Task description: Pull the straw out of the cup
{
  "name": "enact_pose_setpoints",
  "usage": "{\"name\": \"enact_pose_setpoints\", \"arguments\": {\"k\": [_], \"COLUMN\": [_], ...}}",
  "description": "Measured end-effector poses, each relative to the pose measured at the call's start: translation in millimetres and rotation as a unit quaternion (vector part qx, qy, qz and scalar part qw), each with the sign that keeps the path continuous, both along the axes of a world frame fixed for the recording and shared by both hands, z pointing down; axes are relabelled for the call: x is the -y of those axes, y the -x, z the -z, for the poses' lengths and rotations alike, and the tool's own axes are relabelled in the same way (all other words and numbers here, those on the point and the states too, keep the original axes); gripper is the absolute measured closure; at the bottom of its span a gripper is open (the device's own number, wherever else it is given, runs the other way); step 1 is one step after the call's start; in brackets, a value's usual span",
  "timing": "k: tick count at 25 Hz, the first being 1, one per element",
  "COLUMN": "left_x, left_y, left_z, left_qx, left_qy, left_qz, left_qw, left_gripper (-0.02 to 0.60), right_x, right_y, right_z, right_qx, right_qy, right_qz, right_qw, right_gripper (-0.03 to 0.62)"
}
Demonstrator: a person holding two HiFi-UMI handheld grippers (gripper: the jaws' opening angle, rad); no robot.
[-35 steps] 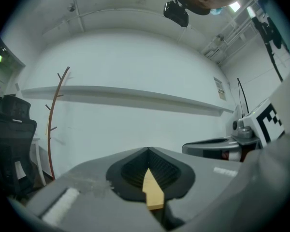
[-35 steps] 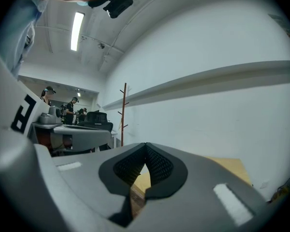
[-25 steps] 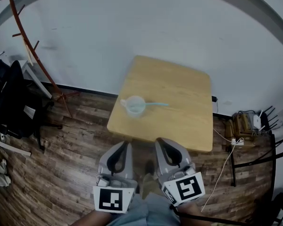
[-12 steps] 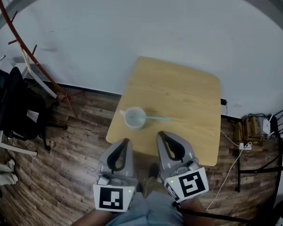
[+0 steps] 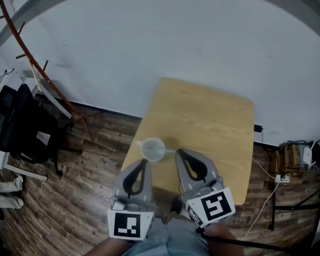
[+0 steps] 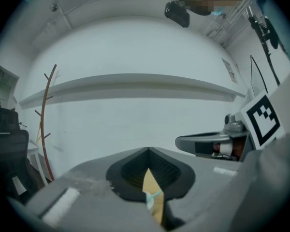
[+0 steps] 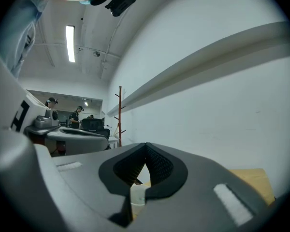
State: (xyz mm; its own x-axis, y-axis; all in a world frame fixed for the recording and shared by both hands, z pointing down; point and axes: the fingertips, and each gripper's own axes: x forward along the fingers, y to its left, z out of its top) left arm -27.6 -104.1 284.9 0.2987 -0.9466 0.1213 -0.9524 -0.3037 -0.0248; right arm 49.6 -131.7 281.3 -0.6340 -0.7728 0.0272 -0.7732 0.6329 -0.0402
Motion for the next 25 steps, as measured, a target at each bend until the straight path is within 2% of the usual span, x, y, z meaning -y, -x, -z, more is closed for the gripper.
{"name": "enact_pose_setpoints", "arguments": {"k": [9, 16, 21, 25], "left_x": [18.5, 31.4, 51.8, 69.9], "left_y": [-4.1, 27.8, 43.4, 50.9], "left_z": [-0.4, -12.1, -27.4, -42.3], "left_qx": [-0.002, -0.023, -0.042, -0.048], "left_qy": [-0.009, 0.009, 0.029, 0.048], "left_qz": [0.036, 0.073, 0.07, 0.058], "left_qw": [0.9993, 0.997, 0.9963, 0.996], "left_gripper": [0.574, 0.574, 0.574, 0.574], "right_x": [26.6, 41.0, 53.5, 72.5], "right_y": [5.8, 35.9, 52.2, 55.1], "right_z": [6.2, -10.9, -27.6, -46.0], "right_qx": [0.0, -0.027, -0.065, -0.073], "right_qy": [-0.016, -0.002, 0.011, 0.032], "right_qz": [0.05, 0.096, 0.117, 0.105], "right_qw": [0.999, 0.995, 0.991, 0.991], "right_gripper": [0.586, 0.586, 0.586, 0.585]}}
